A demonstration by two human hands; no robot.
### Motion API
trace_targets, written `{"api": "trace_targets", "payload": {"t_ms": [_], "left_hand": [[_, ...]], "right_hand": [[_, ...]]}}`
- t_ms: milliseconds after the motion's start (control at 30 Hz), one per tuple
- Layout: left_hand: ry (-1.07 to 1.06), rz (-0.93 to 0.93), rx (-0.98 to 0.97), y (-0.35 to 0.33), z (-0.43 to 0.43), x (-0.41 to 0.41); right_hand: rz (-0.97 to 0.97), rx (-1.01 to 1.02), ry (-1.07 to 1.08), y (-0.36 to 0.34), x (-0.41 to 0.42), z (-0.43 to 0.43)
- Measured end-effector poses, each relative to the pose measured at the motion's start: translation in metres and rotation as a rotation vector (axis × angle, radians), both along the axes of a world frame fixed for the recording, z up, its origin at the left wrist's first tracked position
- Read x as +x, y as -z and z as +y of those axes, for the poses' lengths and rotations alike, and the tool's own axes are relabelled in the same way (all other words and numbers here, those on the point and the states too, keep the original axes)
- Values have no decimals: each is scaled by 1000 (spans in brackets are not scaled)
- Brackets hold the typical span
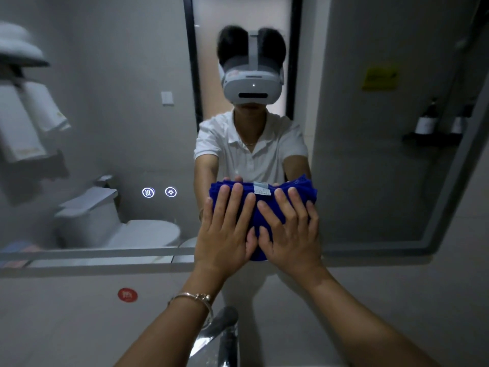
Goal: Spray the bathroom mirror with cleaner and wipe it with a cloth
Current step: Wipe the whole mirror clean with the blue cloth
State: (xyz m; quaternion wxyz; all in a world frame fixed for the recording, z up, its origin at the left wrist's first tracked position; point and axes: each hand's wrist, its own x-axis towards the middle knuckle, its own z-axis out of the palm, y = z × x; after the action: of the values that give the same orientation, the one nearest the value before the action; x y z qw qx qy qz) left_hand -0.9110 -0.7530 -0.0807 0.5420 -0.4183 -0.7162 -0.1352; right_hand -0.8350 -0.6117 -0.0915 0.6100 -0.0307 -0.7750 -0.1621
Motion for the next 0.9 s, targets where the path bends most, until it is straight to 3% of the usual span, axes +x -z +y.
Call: {"api": "trace_targets", "payload": {"t_ms": [900], "left_hand": [[-27,-17,-50,27,-11,1]], "right_hand": [[-68,-24,36,32,-2,-10]]}}
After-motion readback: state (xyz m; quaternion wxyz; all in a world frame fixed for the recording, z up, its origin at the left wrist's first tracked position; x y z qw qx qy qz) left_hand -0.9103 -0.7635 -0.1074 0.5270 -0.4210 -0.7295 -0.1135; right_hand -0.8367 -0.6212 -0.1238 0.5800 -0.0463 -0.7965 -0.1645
